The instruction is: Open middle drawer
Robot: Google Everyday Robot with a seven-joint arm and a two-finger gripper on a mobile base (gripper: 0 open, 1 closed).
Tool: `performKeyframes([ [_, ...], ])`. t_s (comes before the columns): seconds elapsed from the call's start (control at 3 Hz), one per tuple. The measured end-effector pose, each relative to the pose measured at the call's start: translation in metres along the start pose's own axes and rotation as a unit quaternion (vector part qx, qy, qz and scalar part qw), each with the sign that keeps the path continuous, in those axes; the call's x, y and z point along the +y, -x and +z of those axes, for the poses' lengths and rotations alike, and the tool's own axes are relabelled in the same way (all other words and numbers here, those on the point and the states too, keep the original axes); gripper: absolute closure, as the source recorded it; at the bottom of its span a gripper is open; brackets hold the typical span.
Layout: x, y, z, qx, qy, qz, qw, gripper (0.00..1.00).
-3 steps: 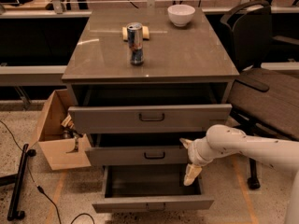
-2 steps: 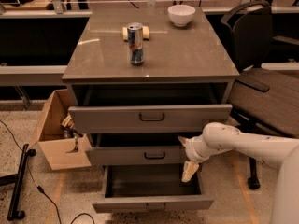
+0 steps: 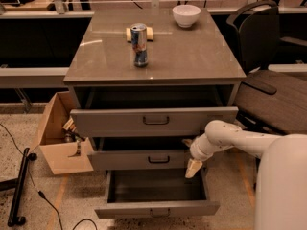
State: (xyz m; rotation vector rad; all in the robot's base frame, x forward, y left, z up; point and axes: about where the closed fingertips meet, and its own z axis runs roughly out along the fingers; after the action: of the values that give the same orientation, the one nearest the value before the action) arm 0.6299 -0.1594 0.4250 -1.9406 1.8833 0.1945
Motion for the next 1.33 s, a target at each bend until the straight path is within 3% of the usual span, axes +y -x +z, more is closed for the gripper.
performKeyframes([
  [0.67,-0.007,-0.007,0.011,-0.001,0.014,0.016,0.9998,0.62],
  [1.0,-0.007,-0.007,0.011,-0.001,0.014,0.016,0.9998,0.58],
  [1.33,0.010,0.004,-0.005,-0.016,0.043,0.021,0.9987,0.36],
])
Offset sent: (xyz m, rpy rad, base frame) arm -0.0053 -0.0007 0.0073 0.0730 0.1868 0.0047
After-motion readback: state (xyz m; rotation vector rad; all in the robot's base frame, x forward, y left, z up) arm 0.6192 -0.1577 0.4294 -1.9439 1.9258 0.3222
